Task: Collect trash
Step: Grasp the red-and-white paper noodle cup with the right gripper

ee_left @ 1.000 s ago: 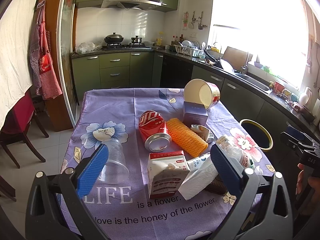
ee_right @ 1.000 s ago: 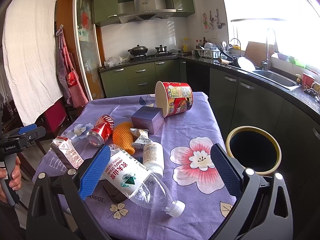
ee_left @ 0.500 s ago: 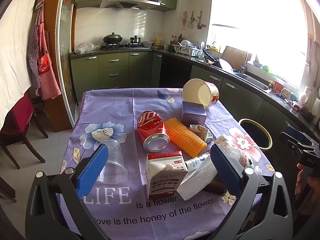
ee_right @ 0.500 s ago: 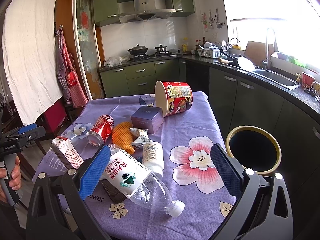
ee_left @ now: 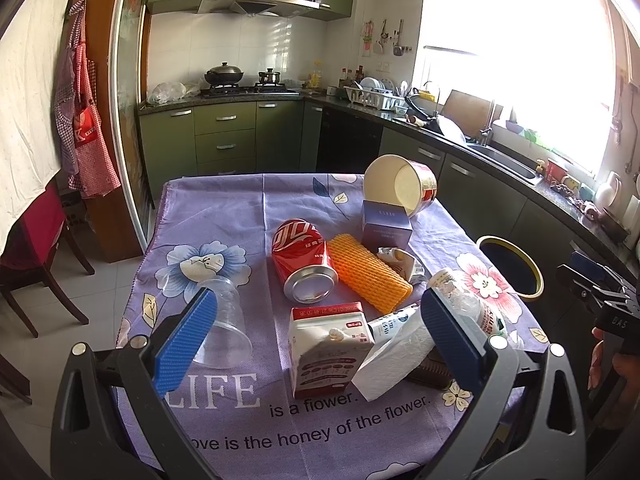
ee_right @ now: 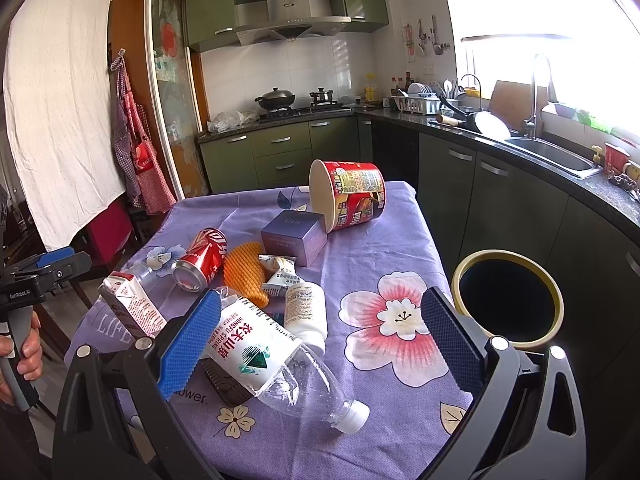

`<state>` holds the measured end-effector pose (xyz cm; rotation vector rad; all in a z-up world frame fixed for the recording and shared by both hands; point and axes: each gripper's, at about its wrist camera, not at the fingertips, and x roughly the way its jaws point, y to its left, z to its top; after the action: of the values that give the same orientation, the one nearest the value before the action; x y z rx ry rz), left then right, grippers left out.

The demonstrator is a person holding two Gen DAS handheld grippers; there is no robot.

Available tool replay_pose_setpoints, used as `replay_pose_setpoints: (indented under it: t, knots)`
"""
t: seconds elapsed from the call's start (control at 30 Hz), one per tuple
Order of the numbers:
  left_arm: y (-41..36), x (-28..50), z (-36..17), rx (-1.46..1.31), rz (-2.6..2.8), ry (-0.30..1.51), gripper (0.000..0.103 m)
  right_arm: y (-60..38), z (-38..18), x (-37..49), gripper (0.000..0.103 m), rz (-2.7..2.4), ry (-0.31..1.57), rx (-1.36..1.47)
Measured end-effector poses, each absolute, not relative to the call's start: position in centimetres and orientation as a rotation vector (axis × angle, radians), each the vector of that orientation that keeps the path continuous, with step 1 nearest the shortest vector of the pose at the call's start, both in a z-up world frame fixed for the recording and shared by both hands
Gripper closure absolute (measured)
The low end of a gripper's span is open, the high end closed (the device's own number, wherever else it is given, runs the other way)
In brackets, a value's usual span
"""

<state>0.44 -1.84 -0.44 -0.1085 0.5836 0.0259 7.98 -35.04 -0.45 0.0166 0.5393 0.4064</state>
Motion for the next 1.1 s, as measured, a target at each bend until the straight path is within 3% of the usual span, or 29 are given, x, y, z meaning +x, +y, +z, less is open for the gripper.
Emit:
replay_pose_setpoints:
  t: [0.23, 0.63, 0.77, 1.1]
  knots:
    - [-1.0, 1.9, 0.0, -0.108, 0.028, 0.578, 0.006, -33.0, 0.3, 12.2, 0.004, 0.408, 0.538, -0.026]
    - [1.7, 5.4, 1.1, -0.108, 0.045, 0.556, 0.006, -23.8, 0.8, 30.6, 0.006, 0.227, 0.594, -0.241]
    - [2.4, 6.7, 0.8, -0.118, 0.035, 0.570, 0.006, -21.3, -1.7, 35.2, 0.018, 0.134, 0.630, -0.318]
    - [2.6, 9.1, 0.3, -0.112, 0.001, 0.595, 0.006, -19.7, -6.6, 41.1, 0.065, -0.012, 0.659, -0.401]
